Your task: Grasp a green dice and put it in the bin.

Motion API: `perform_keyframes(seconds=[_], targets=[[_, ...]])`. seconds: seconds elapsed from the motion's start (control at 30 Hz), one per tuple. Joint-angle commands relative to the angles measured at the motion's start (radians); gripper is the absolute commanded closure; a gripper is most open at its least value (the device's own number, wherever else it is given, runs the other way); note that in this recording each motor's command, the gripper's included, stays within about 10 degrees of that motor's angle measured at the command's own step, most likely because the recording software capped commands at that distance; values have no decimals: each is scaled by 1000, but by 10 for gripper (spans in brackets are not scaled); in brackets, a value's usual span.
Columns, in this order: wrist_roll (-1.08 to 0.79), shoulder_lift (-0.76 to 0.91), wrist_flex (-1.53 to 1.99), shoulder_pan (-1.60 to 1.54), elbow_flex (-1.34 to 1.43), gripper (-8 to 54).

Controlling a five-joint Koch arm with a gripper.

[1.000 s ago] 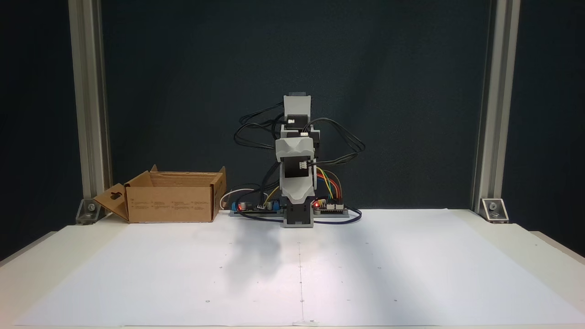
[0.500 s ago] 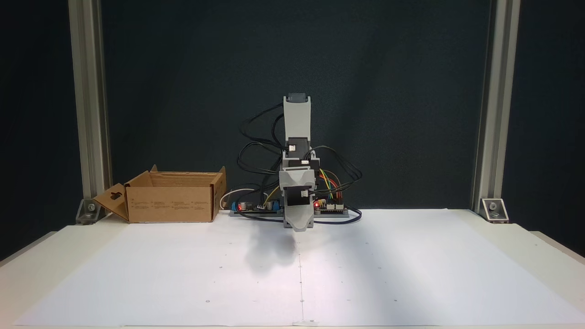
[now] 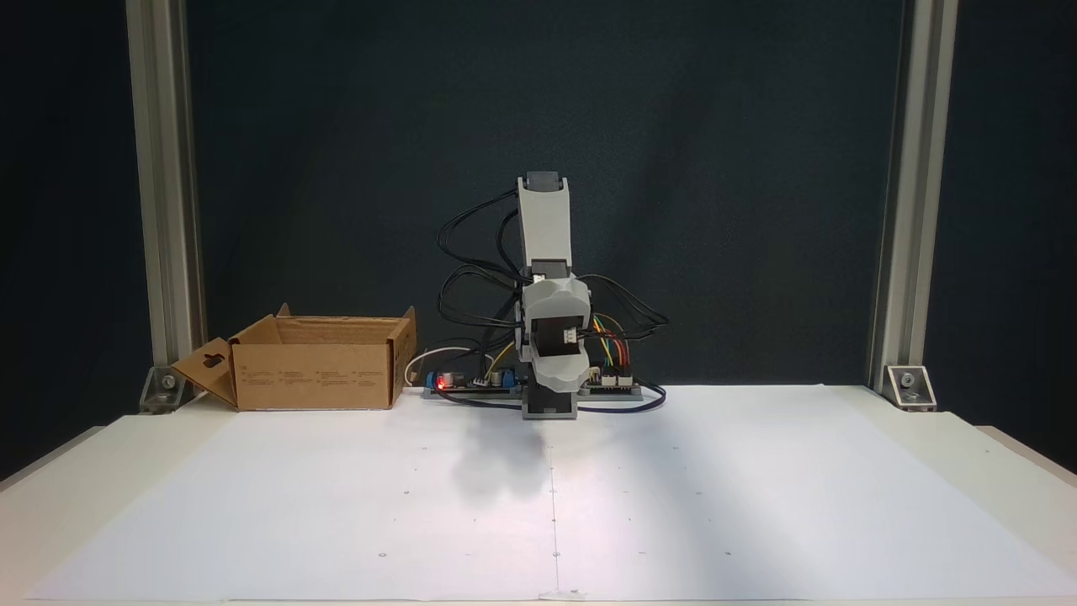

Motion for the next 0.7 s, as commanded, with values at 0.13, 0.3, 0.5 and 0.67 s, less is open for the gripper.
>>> perform_keyframes(seconds=[0.13,0.3,0.5,0.67], targets=[[11,89,-106,-3,-6,6],[11,89,-106,-3,14,5],[11,89,-107,28,57,5],[12,91,-107,40,84,5]])
